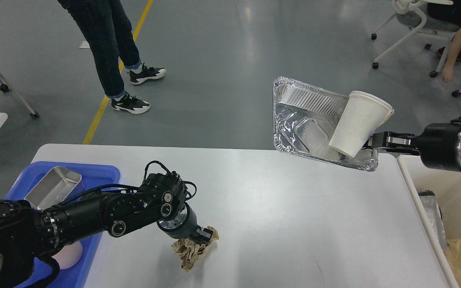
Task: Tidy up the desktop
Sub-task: 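Lift the crumpled cloth and carry it toward the foil tray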
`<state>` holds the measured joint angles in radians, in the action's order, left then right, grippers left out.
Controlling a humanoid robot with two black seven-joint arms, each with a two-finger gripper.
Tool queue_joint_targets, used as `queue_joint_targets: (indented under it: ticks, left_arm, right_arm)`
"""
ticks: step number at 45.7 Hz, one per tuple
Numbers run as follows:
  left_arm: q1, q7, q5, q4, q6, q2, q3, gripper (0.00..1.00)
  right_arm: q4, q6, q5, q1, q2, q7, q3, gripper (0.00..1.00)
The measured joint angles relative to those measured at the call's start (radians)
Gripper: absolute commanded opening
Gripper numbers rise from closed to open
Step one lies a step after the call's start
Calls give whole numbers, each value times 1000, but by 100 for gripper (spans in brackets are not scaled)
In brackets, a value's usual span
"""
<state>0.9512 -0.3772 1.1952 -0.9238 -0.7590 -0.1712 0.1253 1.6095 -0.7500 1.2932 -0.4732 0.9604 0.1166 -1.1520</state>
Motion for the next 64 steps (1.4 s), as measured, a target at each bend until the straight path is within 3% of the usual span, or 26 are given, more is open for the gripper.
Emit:
queue_joint_targets:
  ticks: [17,34,45,56,64]
  left_arm:
    - [5,10,-57,-86,-18,-293,321,0]
    - [23,3,-162,-74,6,-357,675,0]
    - [72,-2,-172,-80,4,-293,690,2]
    - [149,-5,-173,-87,-146,-203,662,3]
    - [206,-2,-175,-75,-171,-136,617,3]
  right_arm:
    - [0,-18,1,74,-7,1,16,0]
    - [3,-56,1,172,-32,6,21,0]
    - [3,-72,4,195,-89,9,27,0]
    - [1,-93,5,186,-116,9,55,0]
    - [0,-114,5,174,-139,9,56,0]
